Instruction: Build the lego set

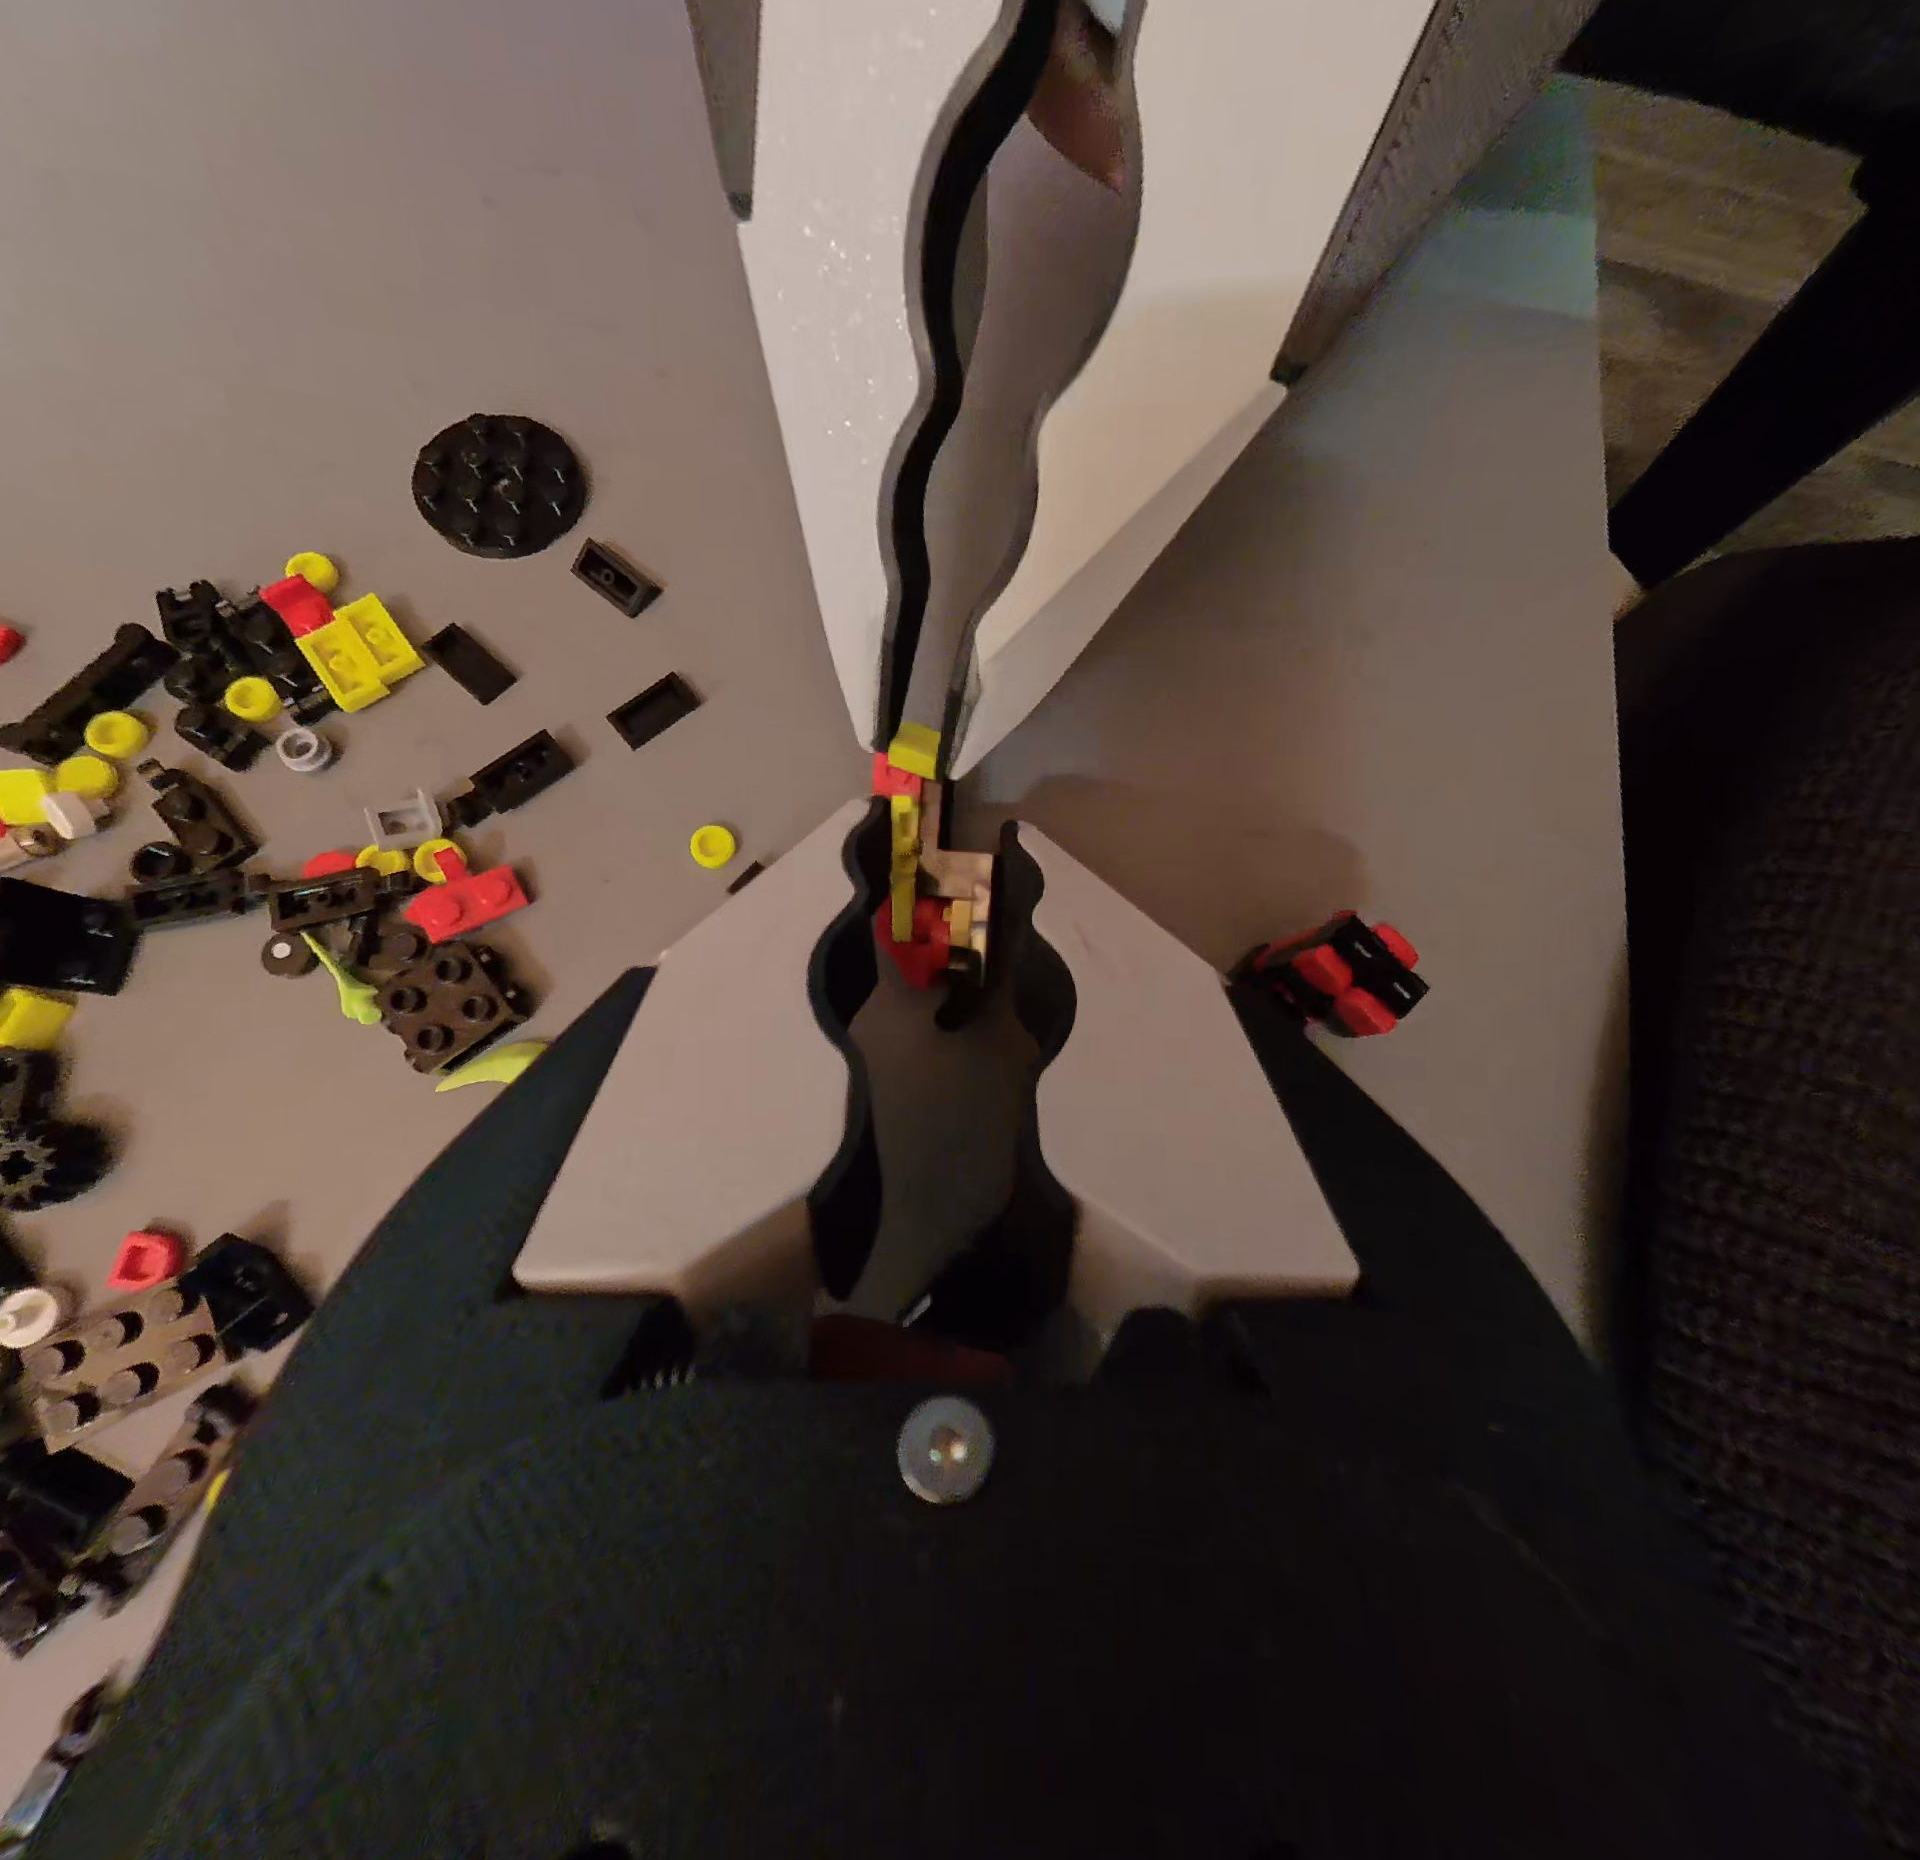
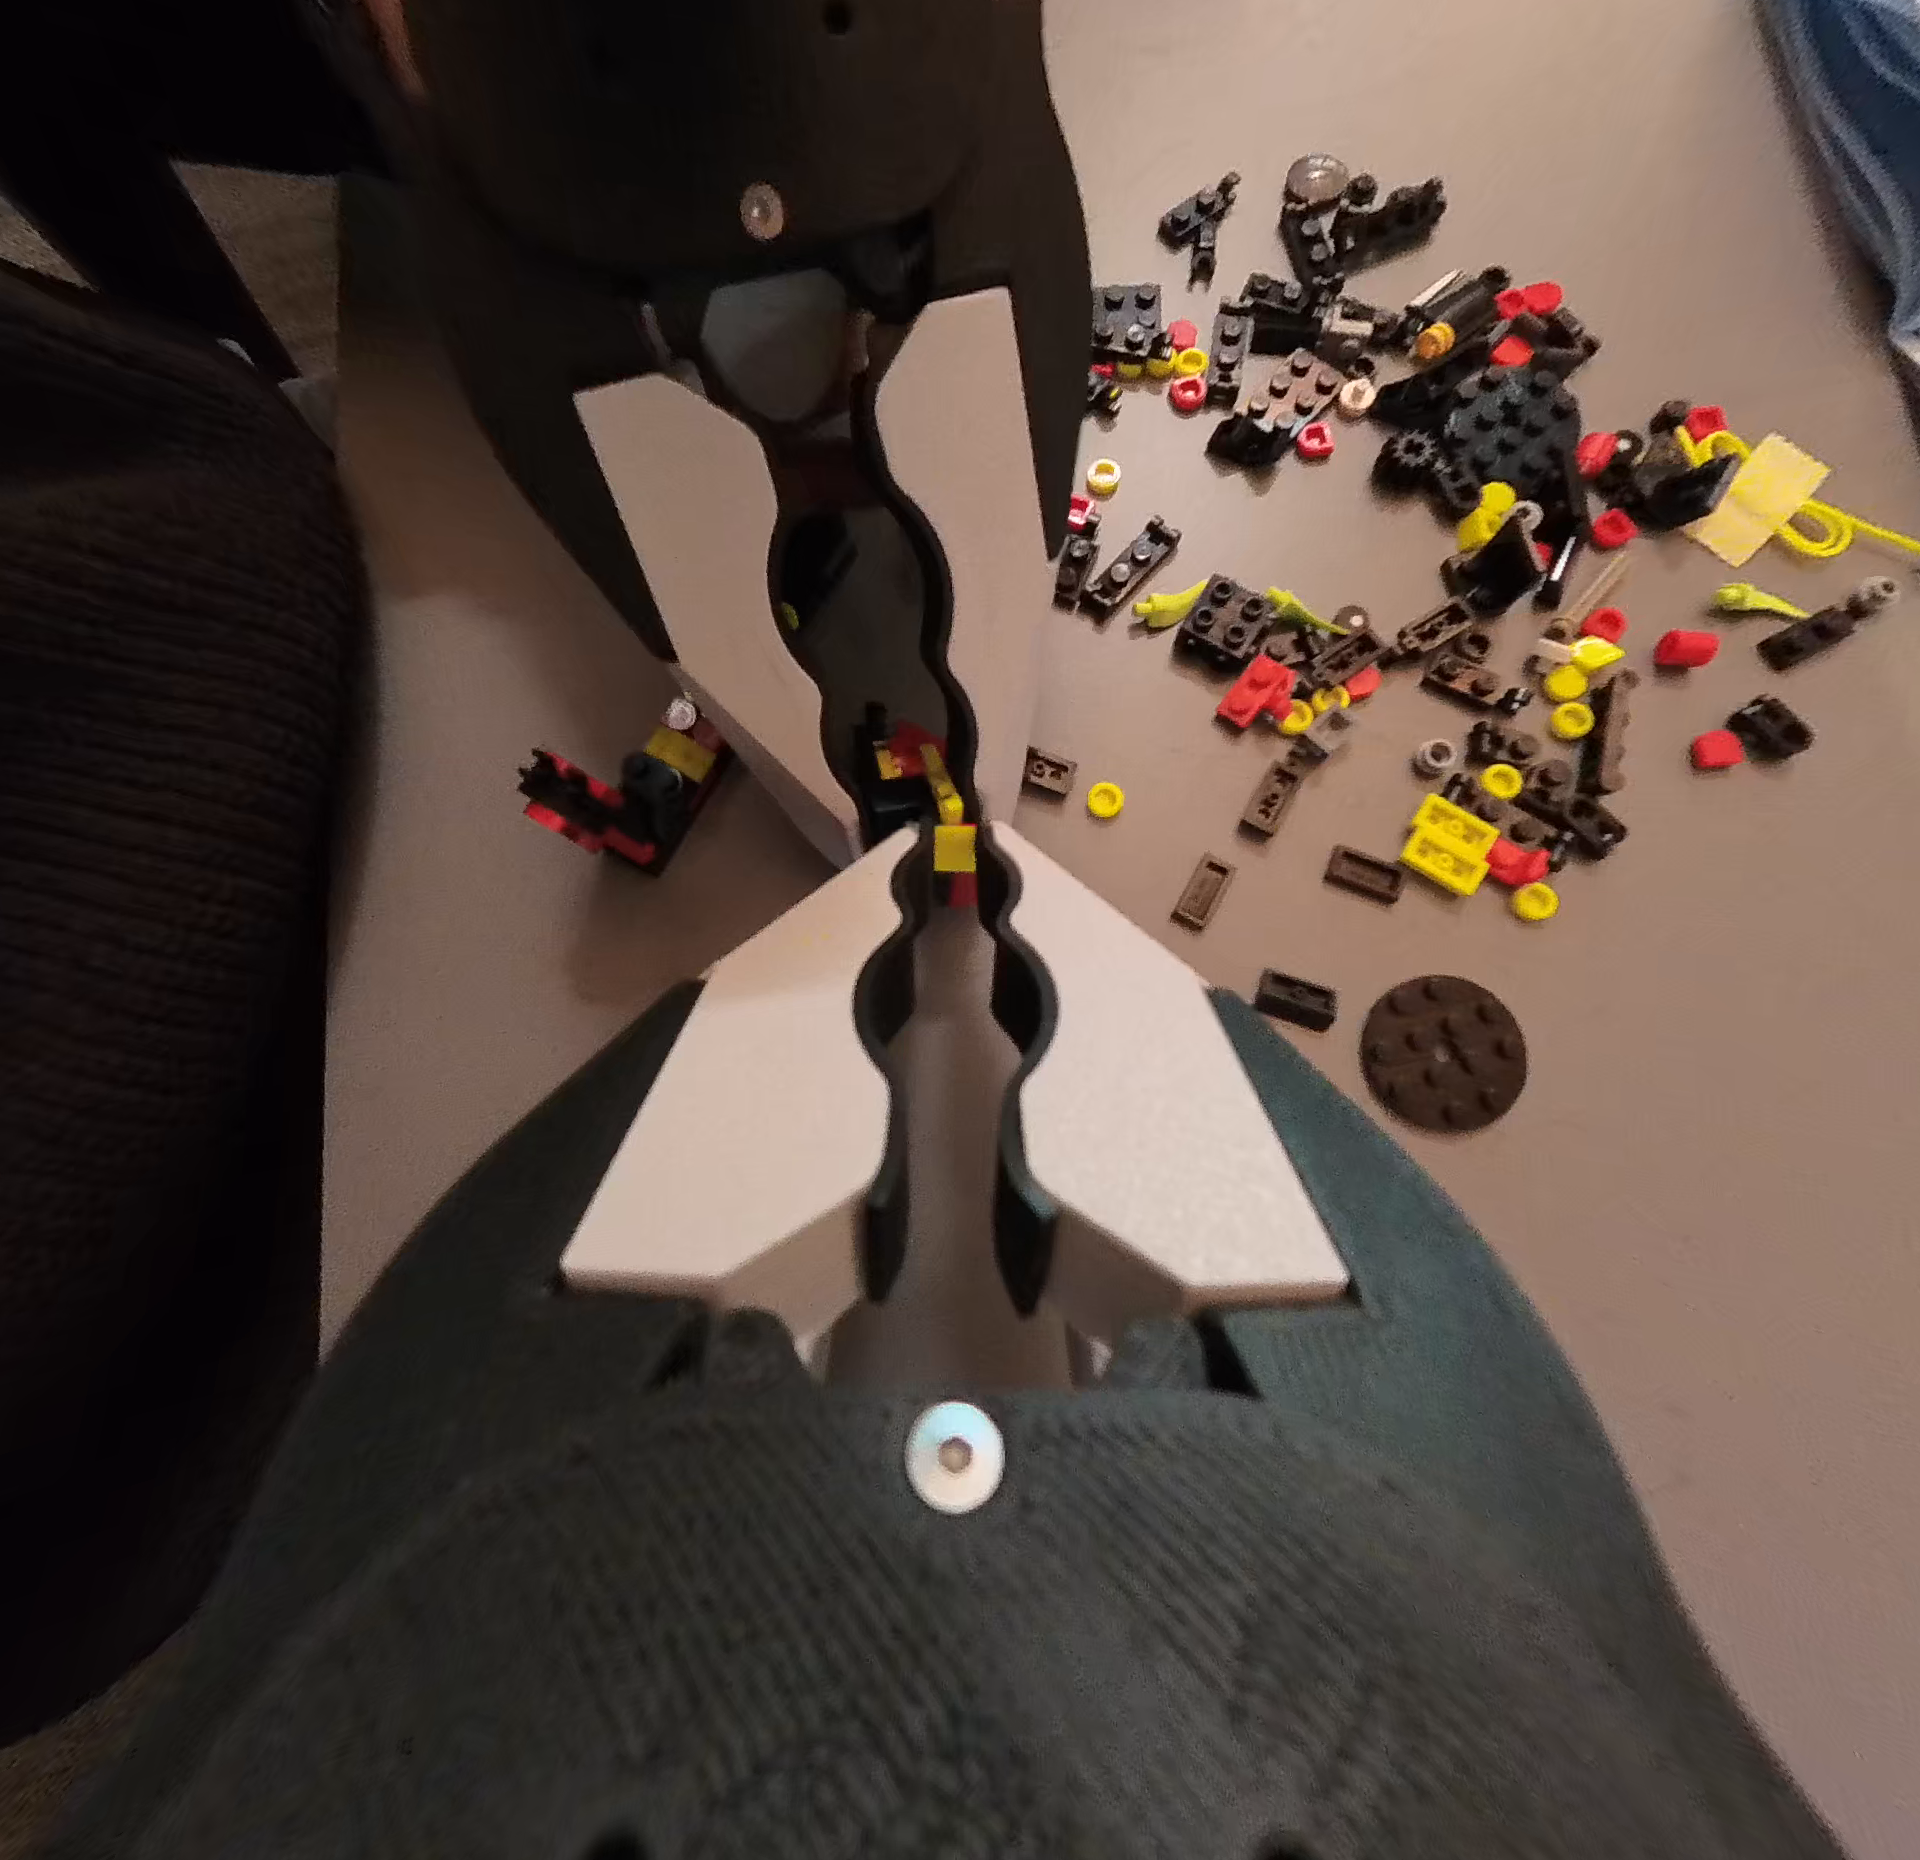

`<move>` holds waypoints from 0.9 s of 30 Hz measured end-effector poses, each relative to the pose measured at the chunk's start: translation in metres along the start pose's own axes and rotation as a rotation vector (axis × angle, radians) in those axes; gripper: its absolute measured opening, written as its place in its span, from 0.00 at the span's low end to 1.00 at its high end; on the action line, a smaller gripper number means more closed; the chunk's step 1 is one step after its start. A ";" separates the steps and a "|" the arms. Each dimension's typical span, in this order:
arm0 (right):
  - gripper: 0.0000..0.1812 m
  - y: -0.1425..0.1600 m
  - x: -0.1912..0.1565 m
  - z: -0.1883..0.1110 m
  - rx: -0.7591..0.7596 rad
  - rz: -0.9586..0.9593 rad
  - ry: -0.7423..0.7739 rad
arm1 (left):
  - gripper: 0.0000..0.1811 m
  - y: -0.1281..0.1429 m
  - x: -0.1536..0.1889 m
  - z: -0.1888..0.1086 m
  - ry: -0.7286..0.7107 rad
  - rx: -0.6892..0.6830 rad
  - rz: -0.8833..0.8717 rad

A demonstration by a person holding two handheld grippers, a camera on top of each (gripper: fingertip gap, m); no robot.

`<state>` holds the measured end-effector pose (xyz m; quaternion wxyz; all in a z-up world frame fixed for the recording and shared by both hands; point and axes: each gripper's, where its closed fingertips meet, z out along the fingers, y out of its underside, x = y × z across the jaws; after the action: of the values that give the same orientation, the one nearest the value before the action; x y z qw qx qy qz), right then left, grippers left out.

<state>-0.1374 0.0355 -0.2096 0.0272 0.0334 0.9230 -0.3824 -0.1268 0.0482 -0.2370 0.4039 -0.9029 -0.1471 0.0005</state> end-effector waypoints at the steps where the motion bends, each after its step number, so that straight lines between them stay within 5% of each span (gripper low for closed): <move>1: 0.03 -0.001 0.001 0.000 0.004 -0.003 0.003 | 0.10 0.000 -0.001 0.000 -0.009 -0.005 0.012; 27: 0.03 0.006 -0.003 0.000 -0.073 -0.066 0.015 | 0.11 -0.003 0.002 0.002 -0.014 0.006 0.048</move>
<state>-0.1339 0.0402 -0.2137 0.0089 0.0046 0.9371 -0.3488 -0.1263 0.0526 -0.2361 0.4056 -0.9048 -0.1284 0.0171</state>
